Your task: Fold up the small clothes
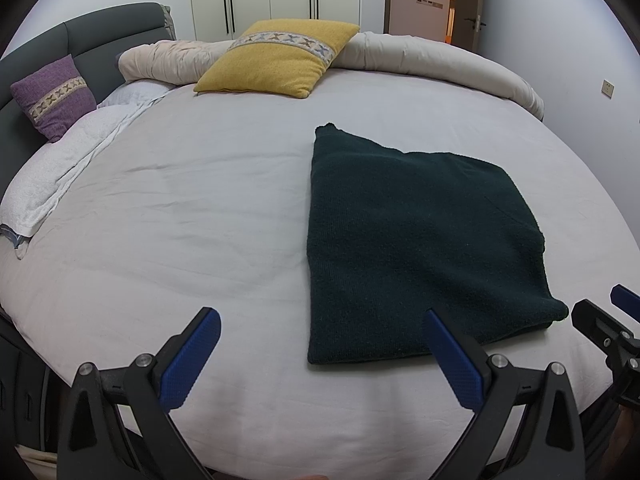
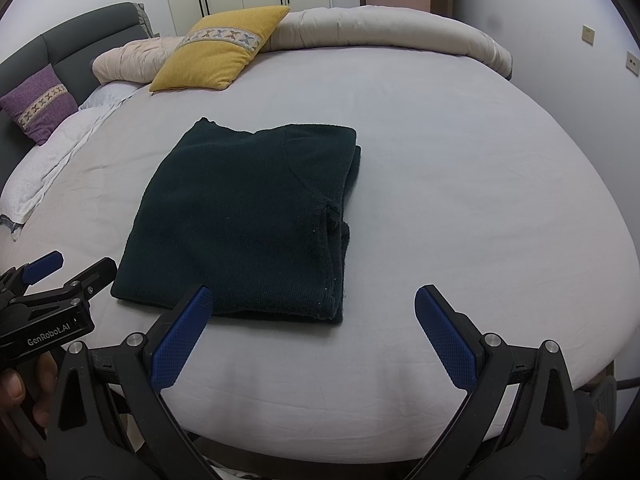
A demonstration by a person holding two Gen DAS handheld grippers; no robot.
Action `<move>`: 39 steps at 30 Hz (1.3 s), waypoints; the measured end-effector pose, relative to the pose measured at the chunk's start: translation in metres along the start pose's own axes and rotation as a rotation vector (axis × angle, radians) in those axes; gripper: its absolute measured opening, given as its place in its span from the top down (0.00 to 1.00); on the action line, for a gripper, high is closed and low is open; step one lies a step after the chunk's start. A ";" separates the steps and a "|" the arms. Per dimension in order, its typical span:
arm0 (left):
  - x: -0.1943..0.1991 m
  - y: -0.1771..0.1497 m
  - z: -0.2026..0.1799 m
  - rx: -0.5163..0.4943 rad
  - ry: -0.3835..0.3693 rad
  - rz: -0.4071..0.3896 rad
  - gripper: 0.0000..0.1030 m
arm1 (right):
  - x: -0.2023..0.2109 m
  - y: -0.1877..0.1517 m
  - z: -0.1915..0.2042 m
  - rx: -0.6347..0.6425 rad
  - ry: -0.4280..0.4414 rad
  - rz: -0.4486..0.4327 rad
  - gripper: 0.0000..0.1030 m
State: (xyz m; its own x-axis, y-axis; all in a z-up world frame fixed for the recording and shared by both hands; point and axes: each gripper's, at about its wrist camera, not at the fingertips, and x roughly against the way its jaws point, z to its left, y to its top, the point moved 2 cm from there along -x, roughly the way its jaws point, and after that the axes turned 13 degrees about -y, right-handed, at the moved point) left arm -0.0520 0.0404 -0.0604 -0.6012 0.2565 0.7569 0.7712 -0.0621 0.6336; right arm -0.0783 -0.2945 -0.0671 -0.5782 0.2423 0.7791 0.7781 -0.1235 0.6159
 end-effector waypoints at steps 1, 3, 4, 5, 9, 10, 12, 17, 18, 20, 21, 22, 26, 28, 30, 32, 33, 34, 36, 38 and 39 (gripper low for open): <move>0.000 0.000 0.000 -0.001 0.001 0.000 0.00 | 0.000 0.000 0.000 -0.001 0.001 0.001 0.00; 0.000 0.000 0.000 -0.001 0.001 0.000 0.00 | 0.000 0.000 -0.001 0.000 0.002 0.001 0.00; 0.000 0.000 0.000 -0.001 0.000 0.000 0.00 | 0.000 0.000 0.000 0.000 0.002 0.001 0.00; 0.000 0.000 0.000 -0.001 0.000 0.000 0.00 | 0.000 0.000 -0.001 0.002 0.003 0.002 0.00; -0.001 0.000 0.000 0.000 0.001 0.001 0.00 | 0.000 0.000 -0.002 0.001 0.005 0.002 0.00; 0.000 0.000 0.000 0.000 0.001 0.001 0.00 | 0.000 0.000 -0.002 0.002 0.006 0.002 0.00; 0.000 0.000 0.000 0.001 -0.001 0.001 0.00 | 0.000 0.000 -0.002 0.002 0.006 0.003 0.00; 0.000 -0.002 0.000 0.004 -0.002 0.003 0.00 | 0.000 0.000 -0.002 0.004 0.006 0.004 0.00; 0.000 -0.002 0.000 0.005 -0.001 0.003 0.00 | 0.000 0.000 -0.003 0.006 0.008 0.004 0.00; 0.000 -0.002 -0.001 0.004 -0.001 0.003 0.00 | 0.000 0.000 -0.003 0.006 0.009 0.004 0.00; 0.000 -0.003 -0.001 0.004 0.000 0.004 0.00 | 0.000 0.000 -0.003 0.006 0.009 0.004 0.00; 0.000 -0.003 -0.001 0.005 0.000 0.004 0.00 | 0.000 0.000 -0.003 0.005 0.009 0.004 0.00; -0.001 -0.005 -0.002 0.006 0.002 0.005 0.00 | 0.000 0.000 -0.003 0.007 0.009 0.005 0.00; -0.001 -0.005 -0.002 0.009 -0.002 0.006 0.00 | 0.000 0.000 -0.003 0.007 0.009 0.005 0.00; -0.002 -0.005 -0.002 0.013 -0.007 0.009 0.00 | 0.000 -0.001 -0.004 0.008 0.012 0.007 0.00; -0.002 -0.006 -0.002 0.011 -0.004 0.012 0.00 | 0.000 -0.001 -0.004 0.010 0.013 0.009 0.00; -0.002 -0.006 -0.003 0.011 -0.002 0.013 0.00 | 0.000 -0.002 -0.004 0.010 0.014 0.011 0.00; -0.002 -0.007 -0.003 0.011 -0.002 0.014 0.00 | -0.003 0.000 -0.007 0.012 0.017 0.012 0.00; -0.002 -0.007 -0.004 0.012 -0.007 0.010 0.00 | -0.005 0.000 -0.009 0.011 0.021 0.016 0.00; 0.000 -0.007 -0.005 0.006 -0.002 0.004 0.00 | -0.006 0.001 -0.011 0.011 0.024 0.019 0.00; 0.000 -0.007 -0.006 0.004 -0.001 0.004 0.00 | -0.007 0.002 -0.011 0.012 0.025 0.018 0.00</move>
State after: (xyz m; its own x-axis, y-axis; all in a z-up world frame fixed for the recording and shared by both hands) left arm -0.0587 0.0352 -0.0641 -0.5982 0.2568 0.7591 0.7743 -0.0588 0.6301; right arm -0.0760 -0.3073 -0.0700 -0.5697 0.2158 0.7930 0.7914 -0.1161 0.6001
